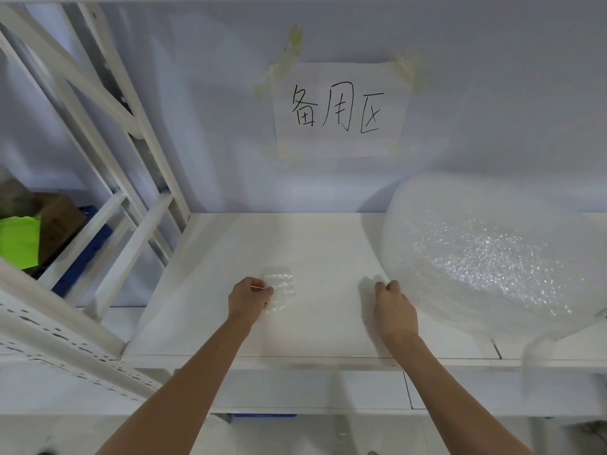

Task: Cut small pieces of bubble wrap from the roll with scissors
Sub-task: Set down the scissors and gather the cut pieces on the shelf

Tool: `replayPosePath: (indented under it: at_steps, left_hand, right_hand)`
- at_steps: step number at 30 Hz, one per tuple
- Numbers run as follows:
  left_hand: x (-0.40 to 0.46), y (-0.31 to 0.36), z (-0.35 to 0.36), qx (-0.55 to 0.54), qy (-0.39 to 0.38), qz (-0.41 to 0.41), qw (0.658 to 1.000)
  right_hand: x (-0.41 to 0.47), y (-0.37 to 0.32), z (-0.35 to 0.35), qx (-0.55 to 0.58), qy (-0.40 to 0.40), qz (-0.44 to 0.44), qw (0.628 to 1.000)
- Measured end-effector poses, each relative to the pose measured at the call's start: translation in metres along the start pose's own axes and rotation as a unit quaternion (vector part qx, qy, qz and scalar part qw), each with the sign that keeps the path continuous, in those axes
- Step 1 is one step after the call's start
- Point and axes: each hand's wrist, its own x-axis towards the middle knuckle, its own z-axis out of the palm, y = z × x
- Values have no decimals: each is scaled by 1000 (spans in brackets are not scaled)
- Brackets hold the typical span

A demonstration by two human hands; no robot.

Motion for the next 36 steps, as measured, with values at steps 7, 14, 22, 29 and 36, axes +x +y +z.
replayPosePath:
  at_steps: [7,14,22,29,36]
  left_hand:
    - [0,1,-2,15,5,3,1000]
    - [2,-1,-5,51,9,3,999]
    - [1,8,-9,28,14,22,999]
    - [-4,12,-13,20,9,26,999]
    - [-8,20,-12,12,18,52,998]
  right_hand:
    - [0,-30,5,343,41,-28,938]
    - [-2,-55,-14,659,-81,90,742]
    - [-1,-67,-22,718,-134,126,671]
    - [0,-71,-23,727,-142,121,661]
    - [2,-73,-22,742,-155,128,640]
